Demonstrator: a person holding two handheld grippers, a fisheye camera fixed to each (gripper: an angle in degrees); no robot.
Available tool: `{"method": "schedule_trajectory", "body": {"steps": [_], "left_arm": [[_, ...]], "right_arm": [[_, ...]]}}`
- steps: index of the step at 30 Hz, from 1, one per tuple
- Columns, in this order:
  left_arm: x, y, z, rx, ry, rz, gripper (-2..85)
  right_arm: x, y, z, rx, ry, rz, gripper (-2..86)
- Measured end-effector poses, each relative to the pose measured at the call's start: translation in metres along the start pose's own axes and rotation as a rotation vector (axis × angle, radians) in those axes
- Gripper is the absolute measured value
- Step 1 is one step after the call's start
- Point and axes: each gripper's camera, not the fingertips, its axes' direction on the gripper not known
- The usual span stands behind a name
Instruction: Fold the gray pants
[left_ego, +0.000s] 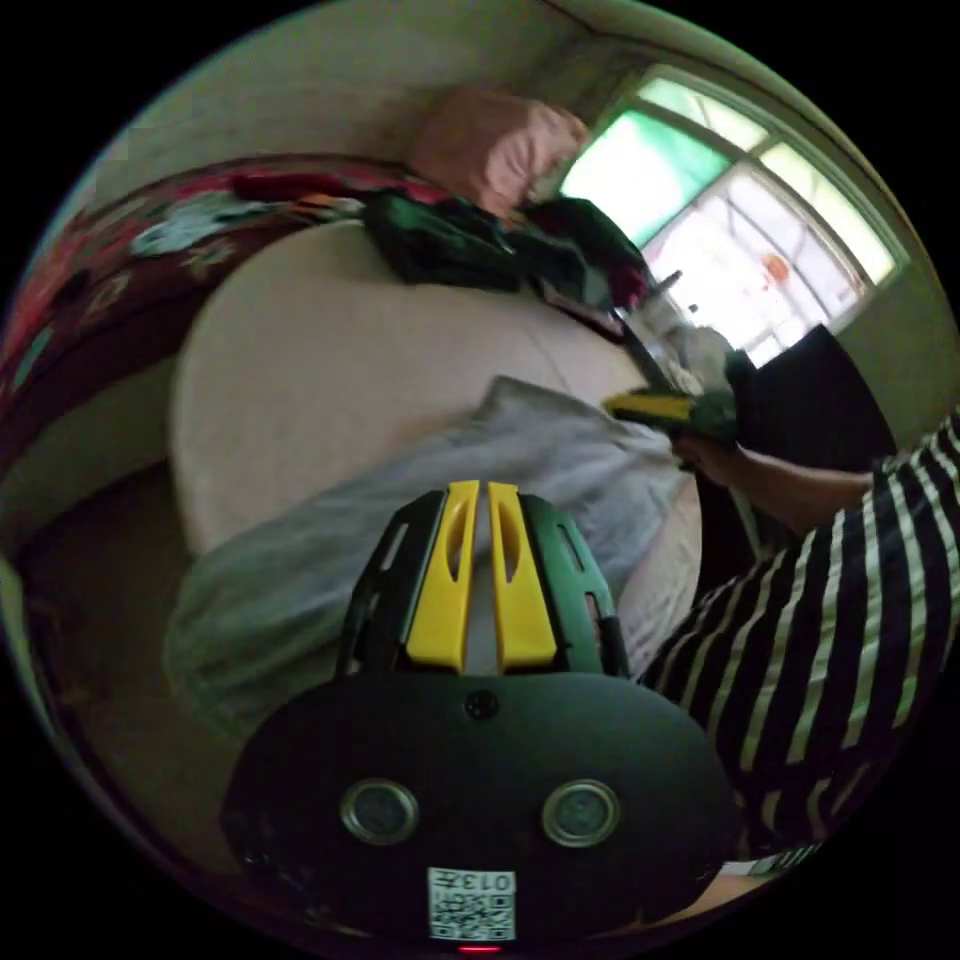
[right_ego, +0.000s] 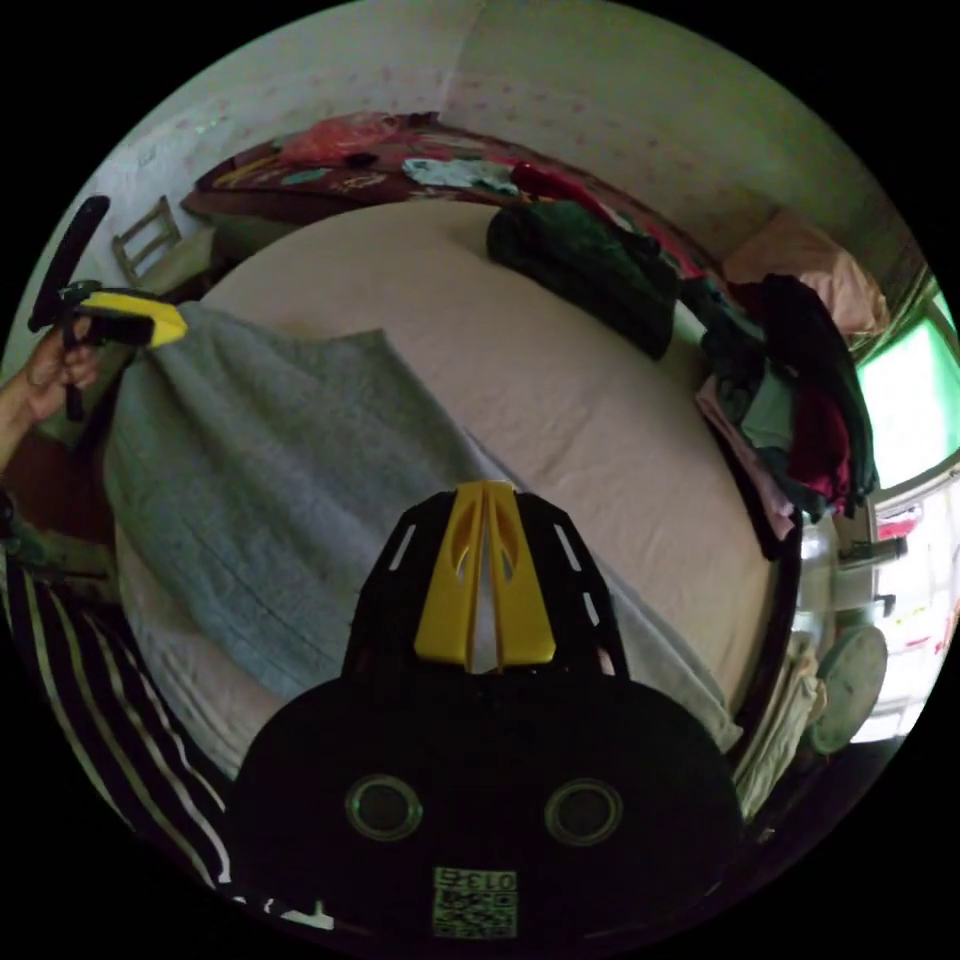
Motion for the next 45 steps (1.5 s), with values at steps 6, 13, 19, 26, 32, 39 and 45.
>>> {"method": "schedule_trajectory", "body": {"steps": [6,13,19,26,32,39,45], "left_arm": [[0.088,-0.093,0.086,-0.211,-0.152,0.142,0.3],[0.174,-0.180,0.099,-0.168,-0.239,0.274,5.7],[0.237,-0.248,0.145,-0.253,-0.335,0.289,8.2],[0.311,-0.306,0.155,-0.285,-0.354,0.260,2.4],[0.367,-0.349,0.157,-0.231,-0.395,0.191,0.9],[0.427,-0.393,0.166,-0.233,-0.399,0.114,3.0],[0.525,-0.429,0.144,-0.073,-0.379,0.193,6.9]], "right_arm": [[0.039,0.005,0.059,-0.121,0.092,-0.027,0.3],[0.164,0.079,0.024,0.031,-0.019,0.207,6.5],[0.221,0.162,0.060,-0.099,0.027,0.108,7.2],[0.248,0.191,0.090,-0.144,0.060,-0.041,0.6],[0.288,0.216,0.092,-0.071,0.076,-0.004,0.0],[0.329,0.245,0.097,-0.034,-0.016,0.107,1.2],[0.392,0.353,0.051,-0.015,0.152,0.315,8.4]]}}
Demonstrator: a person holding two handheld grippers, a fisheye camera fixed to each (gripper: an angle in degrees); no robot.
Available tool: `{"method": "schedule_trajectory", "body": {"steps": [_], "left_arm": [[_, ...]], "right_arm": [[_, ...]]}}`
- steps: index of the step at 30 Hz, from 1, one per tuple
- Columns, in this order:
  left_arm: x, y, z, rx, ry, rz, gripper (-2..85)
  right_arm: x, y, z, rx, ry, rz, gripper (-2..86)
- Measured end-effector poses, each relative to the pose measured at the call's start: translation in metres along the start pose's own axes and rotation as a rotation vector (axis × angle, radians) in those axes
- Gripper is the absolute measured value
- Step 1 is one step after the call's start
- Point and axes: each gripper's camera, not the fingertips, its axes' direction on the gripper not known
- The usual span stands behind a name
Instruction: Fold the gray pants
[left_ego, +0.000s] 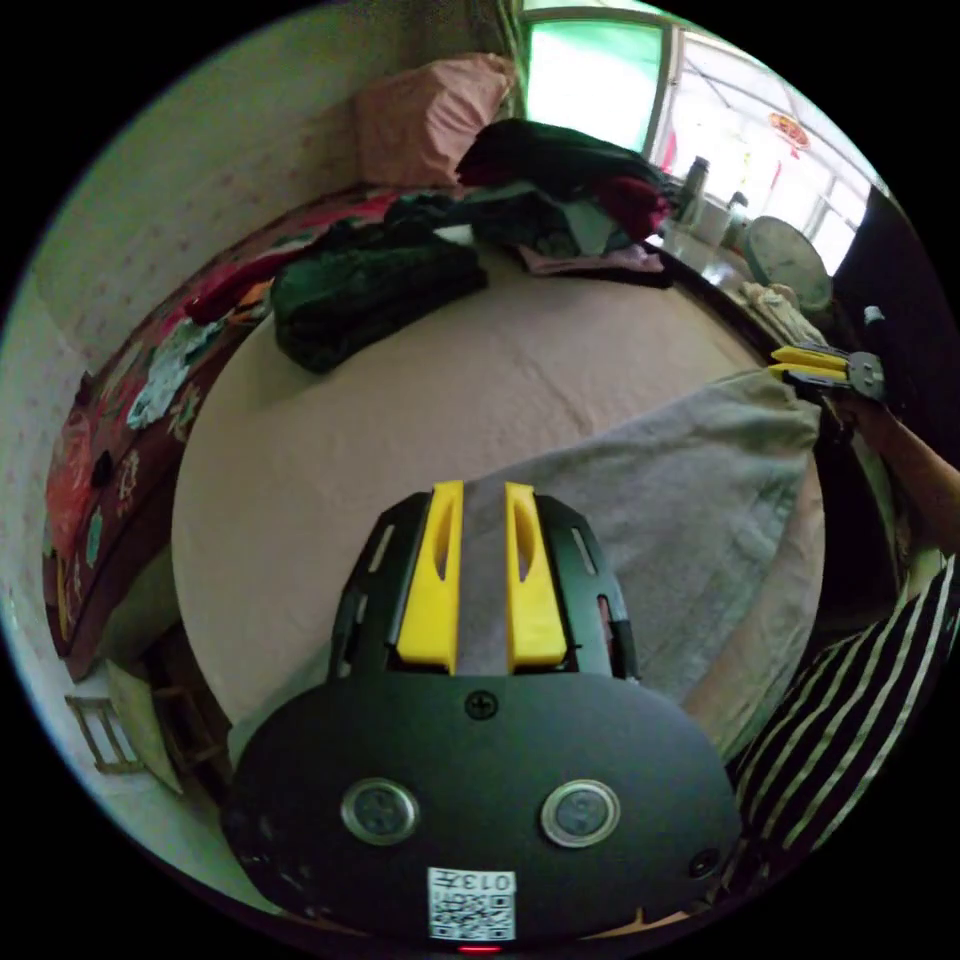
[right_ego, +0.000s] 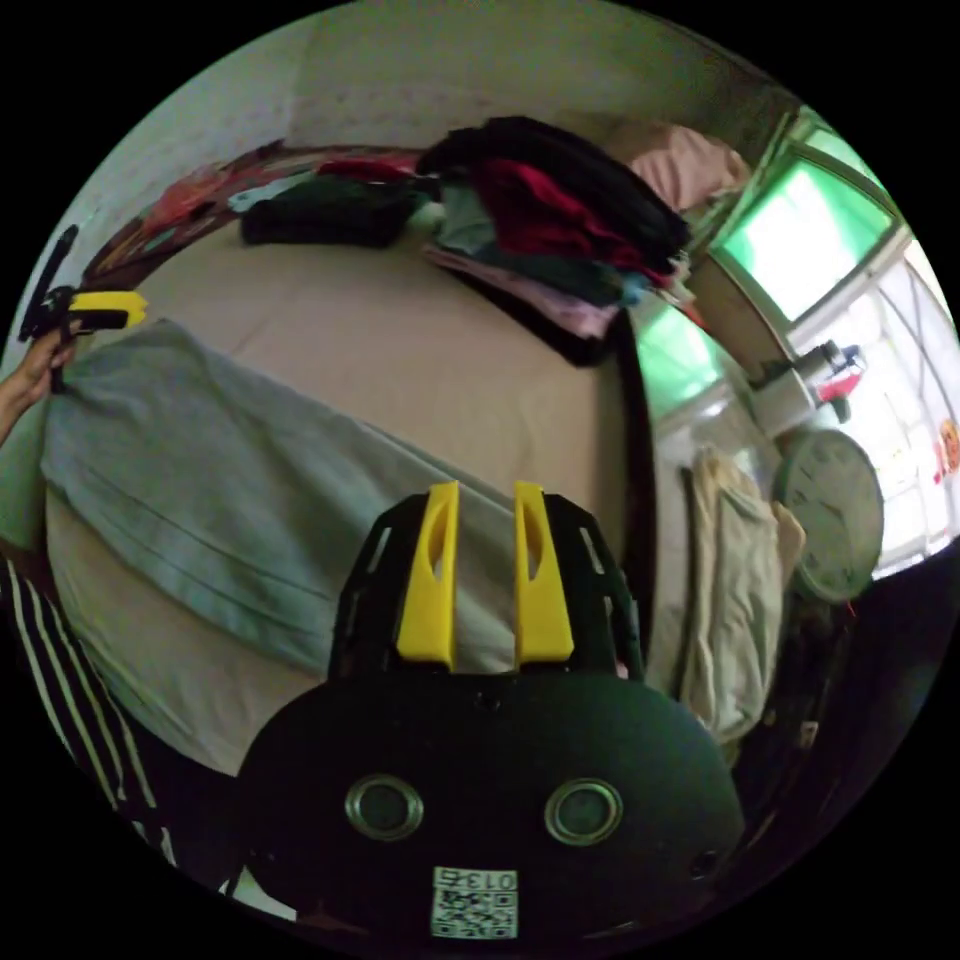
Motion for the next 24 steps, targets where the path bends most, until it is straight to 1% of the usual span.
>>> {"method": "schedule_trajectory", "body": {"steps": [1,2,6,8,9,11,13,15,16,18,20,21,22,23,24], "left_arm": [[0.014,-0.008,0.000,-0.001,0.019,0.034,7.0],[0.047,-0.025,0.004,-0.014,0.050,0.116,7.1],[0.169,-0.077,0.026,-0.058,0.124,0.385,7.3],[0.211,-0.098,0.034,-0.067,0.146,0.454,7.4],[0.232,-0.110,0.040,-0.078,0.128,0.484,7.4],[0.256,-0.129,0.053,-0.121,0.135,0.499,7.5],[0.273,-0.147,0.063,-0.168,0.181,0.468,7.4],[0.290,-0.167,0.061,-0.168,0.171,0.451,6.8],[0.295,-0.172,0.058,-0.156,0.169,0.454,6.6],[0.314,-0.191,0.052,-0.124,0.129,0.462,6.3],[0.327,-0.203,0.063,-0.181,0.131,0.448,6.2],[0.330,-0.211,0.062,-0.151,0.149,0.413,6.0],[0.332,-0.216,0.063,-0.157,0.160,0.399,6.0],[0.336,-0.226,0.062,-0.182,0.167,0.389,5.9],[0.343,-0.234,0.056,-0.170,0.154,0.395,5.7]], "right_arm": [[0.022,0.017,0.007,-0.041,0.052,0.032,9.6],[0.042,0.031,0.017,-0.086,0.056,0.044,9.3],[0.082,0.053,0.044,-0.126,0.029,0.046,7.8],[0.097,0.060,0.061,-0.135,-0.024,0.034,6.3],[0.100,0.062,0.062,-0.121,-0.051,0.023,5.5],[0.110,0.069,0.065,-0.120,-0.090,-0.036,2.9],[0.116,0.074,0.066,-0.135,-0.074,-0.070,1.7],[0.127,0.077,0.065,-0.156,-0.058,-0.068,1.0],[0.135,0.079,0.060,-0.142,-0.014,-0.062,0.8],[0.147,0.084,0.051,-0.097,0.009,-0.056,0.6],[0.150,0.095,0.066,-0.133,0.008,-0.108,0.5],[0.149,0.098,0.072,-0.143,0.014,-0.120,0.5],[0.152,0.105,0.077,-0.114,0.018,-0.111,0.6],[0.159,0.108,0.076,-0.120,-0.005,-0.069,0.6],[0.165,0.108,0.073,-0.127,-0.018,-0.044,0.6]]}}
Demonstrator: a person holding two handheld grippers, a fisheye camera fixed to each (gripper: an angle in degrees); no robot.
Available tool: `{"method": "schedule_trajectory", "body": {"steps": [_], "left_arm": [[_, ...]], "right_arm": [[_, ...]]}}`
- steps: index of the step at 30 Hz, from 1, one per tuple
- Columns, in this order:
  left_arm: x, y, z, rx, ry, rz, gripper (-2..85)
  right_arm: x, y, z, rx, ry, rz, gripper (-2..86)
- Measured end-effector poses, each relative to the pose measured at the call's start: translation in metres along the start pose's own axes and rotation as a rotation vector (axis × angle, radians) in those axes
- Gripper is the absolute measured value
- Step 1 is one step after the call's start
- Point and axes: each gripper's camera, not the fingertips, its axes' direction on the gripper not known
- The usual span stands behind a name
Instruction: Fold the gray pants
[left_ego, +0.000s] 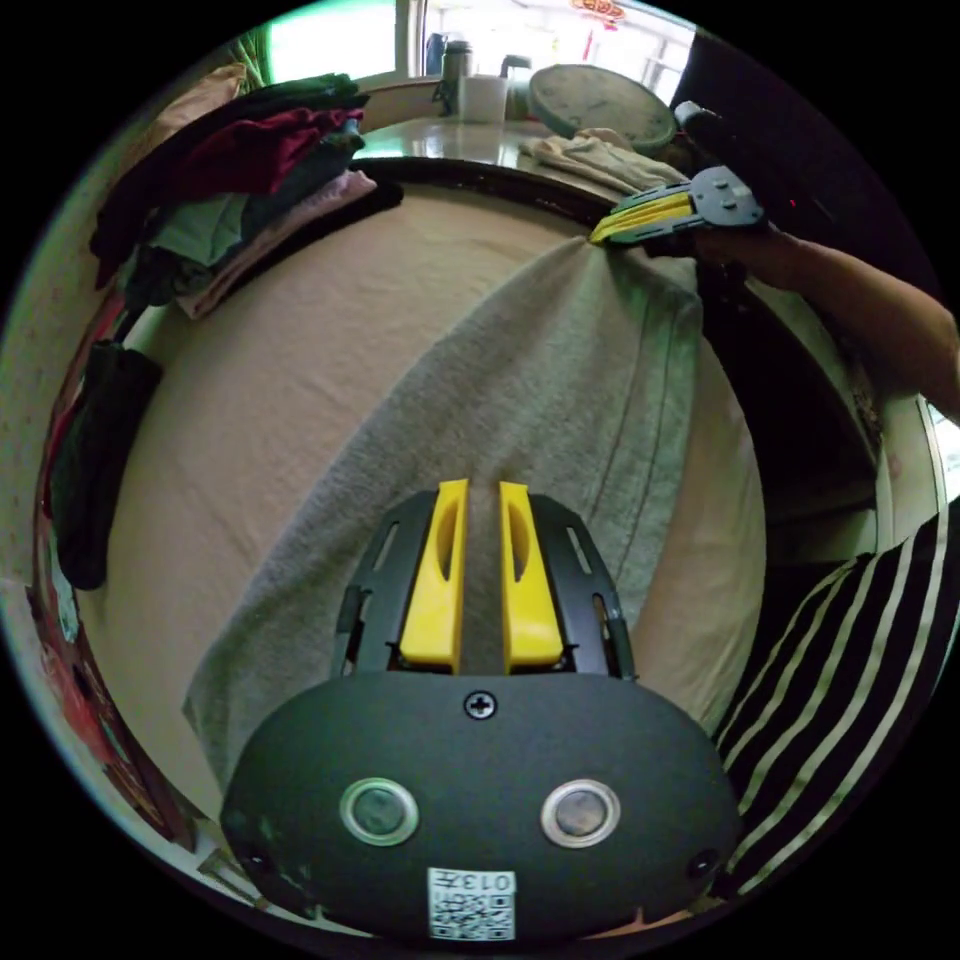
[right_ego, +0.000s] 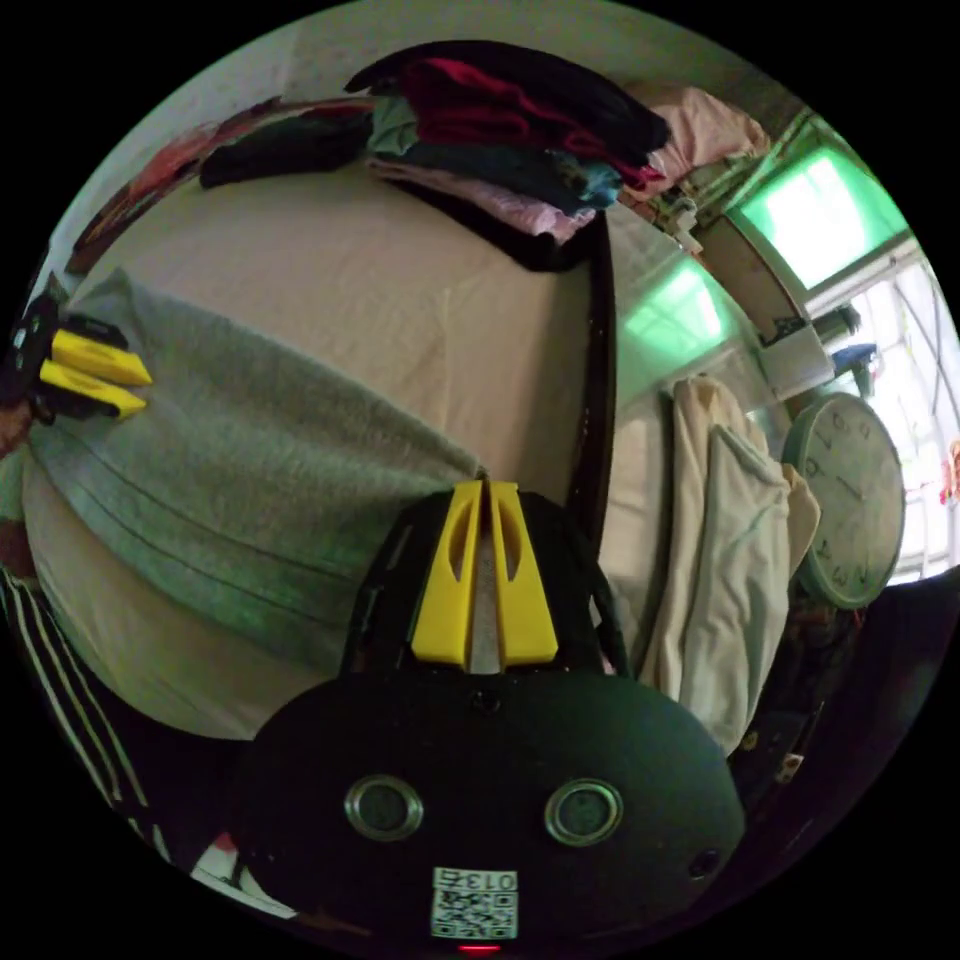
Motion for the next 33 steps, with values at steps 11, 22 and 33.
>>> {"method": "schedule_trajectory", "body": {"steps": [11,22,33], "left_arm": [[0.060,-0.099,0.011,-0.024,-0.064,0.198,4.1],[0.033,-0.171,-0.021,0.151,0.007,0.180,5.9],[0.039,-0.325,0.039,-0.025,0.309,0.441,11.9]], "right_arm": [[-0.015,0.088,-0.029,0.025,0.009,0.085,0.1],[0.047,0.196,-0.045,0.128,-0.036,0.446,7.7],[0.111,0.282,-0.013,0.112,-0.280,0.857,12.4]]}}
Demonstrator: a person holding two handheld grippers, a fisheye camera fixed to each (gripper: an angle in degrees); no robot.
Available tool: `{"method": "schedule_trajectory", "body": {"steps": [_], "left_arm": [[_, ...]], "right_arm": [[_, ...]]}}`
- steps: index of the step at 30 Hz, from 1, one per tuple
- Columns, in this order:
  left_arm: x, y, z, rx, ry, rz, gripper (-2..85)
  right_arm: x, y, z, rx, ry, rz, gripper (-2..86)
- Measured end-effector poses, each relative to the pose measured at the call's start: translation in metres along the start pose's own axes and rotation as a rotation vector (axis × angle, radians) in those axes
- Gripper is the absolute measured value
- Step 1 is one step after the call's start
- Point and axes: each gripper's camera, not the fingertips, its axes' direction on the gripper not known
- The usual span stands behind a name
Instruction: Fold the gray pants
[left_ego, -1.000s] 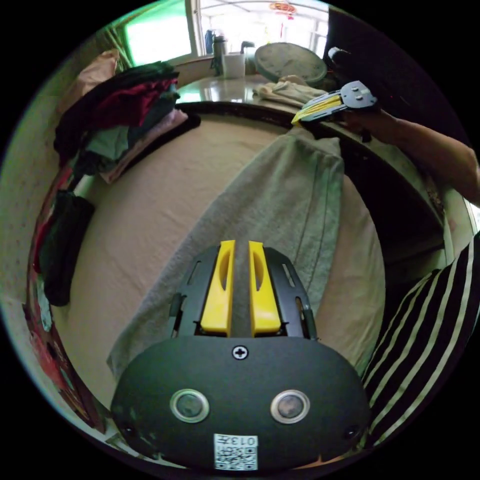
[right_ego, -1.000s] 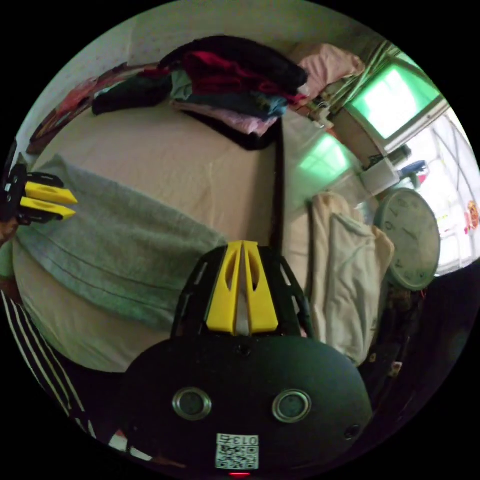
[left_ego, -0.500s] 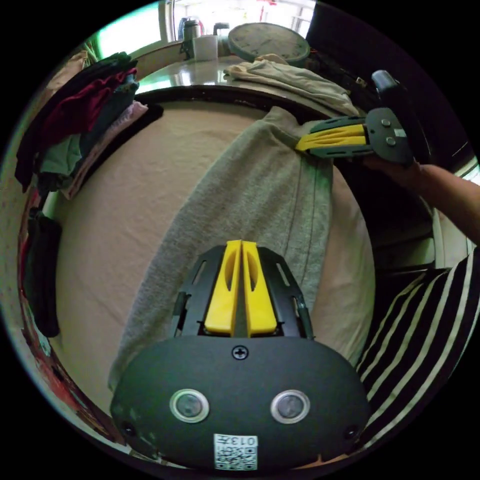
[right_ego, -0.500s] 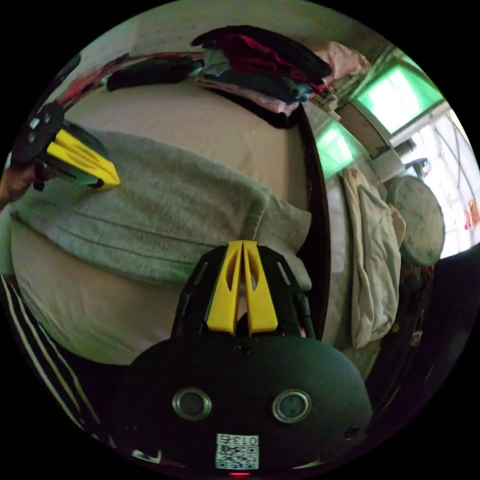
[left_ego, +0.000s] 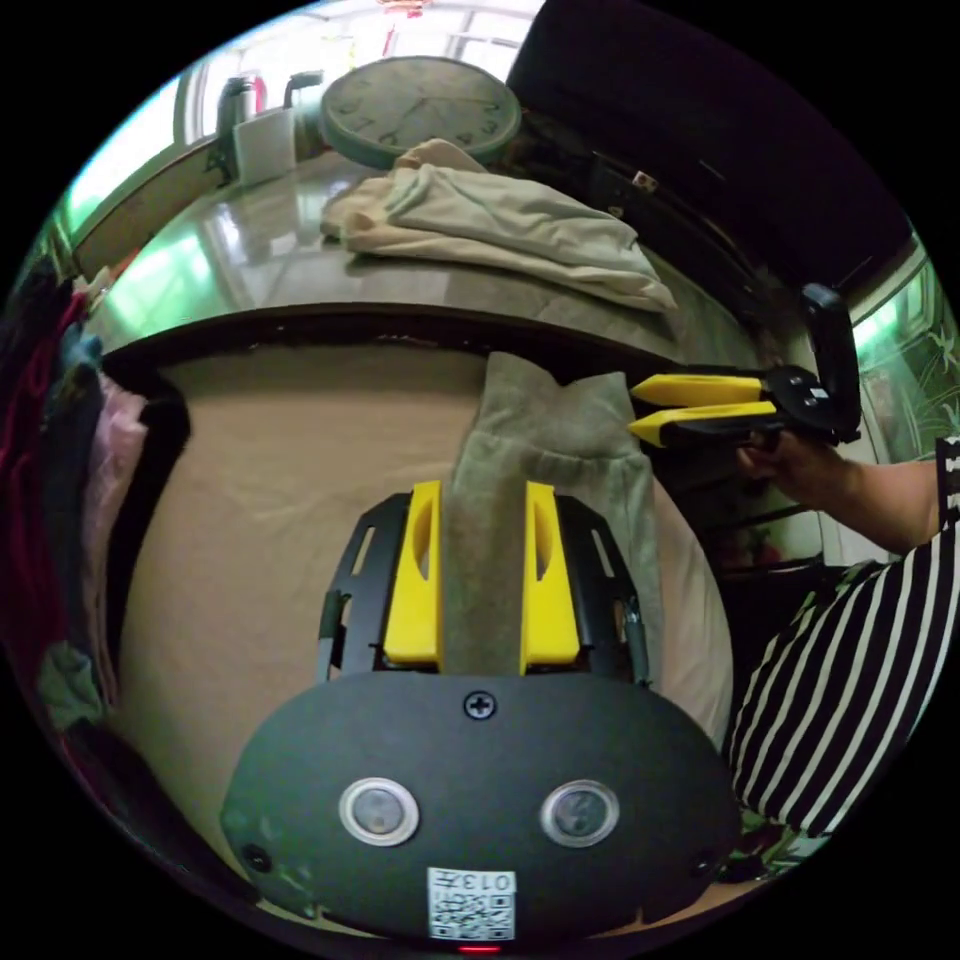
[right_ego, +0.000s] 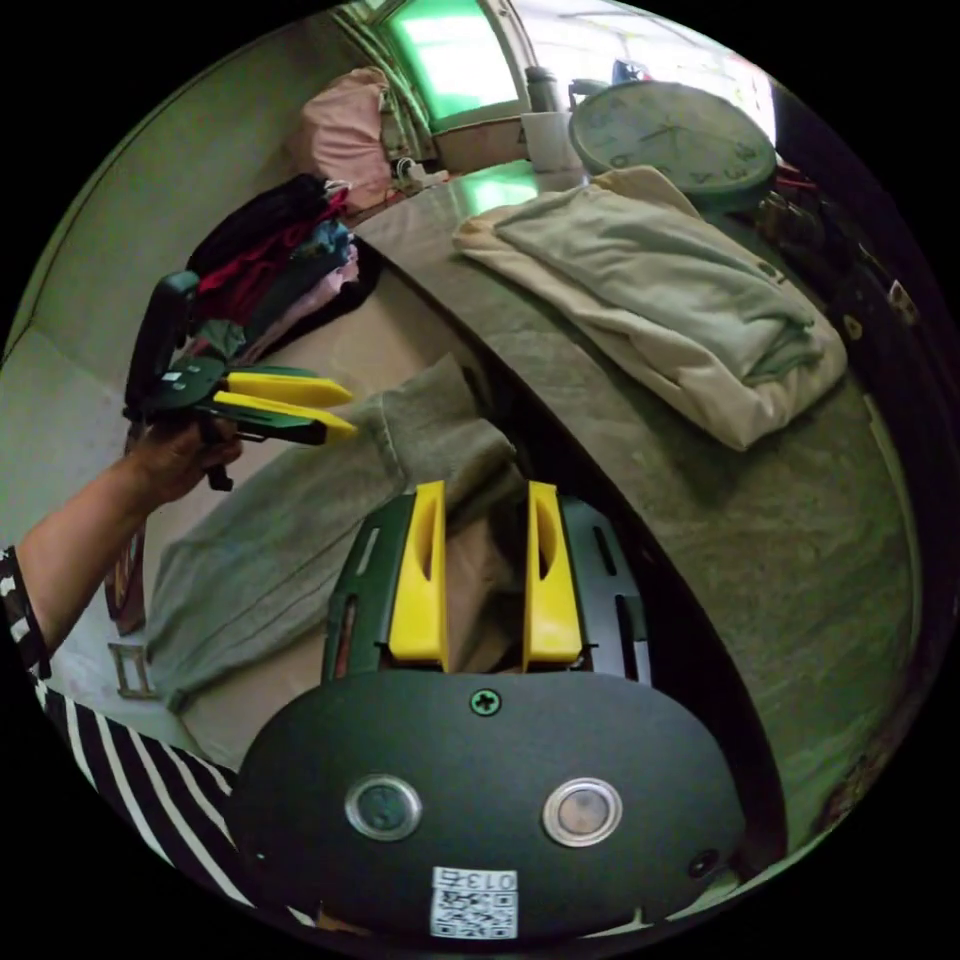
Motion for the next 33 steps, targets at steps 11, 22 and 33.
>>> {"method": "schedule_trajectory", "body": {"steps": [11,22,33], "left_arm": [[-0.008,0.020,0.011,-0.078,0.049,0.074,8.8],[0.027,0.136,-0.039,0.026,-0.082,0.153,1.8],[0.093,0.494,-0.208,0.471,-0.261,-0.062,1.1]], "right_arm": [[0.019,0.000,0.013,-0.003,-0.187,0.180,11.2],[-0.088,-0.028,-0.038,0.111,-0.233,0.000,3.0],[-0.396,-0.031,-0.161,0.252,-0.404,-0.839,2.8]]}}
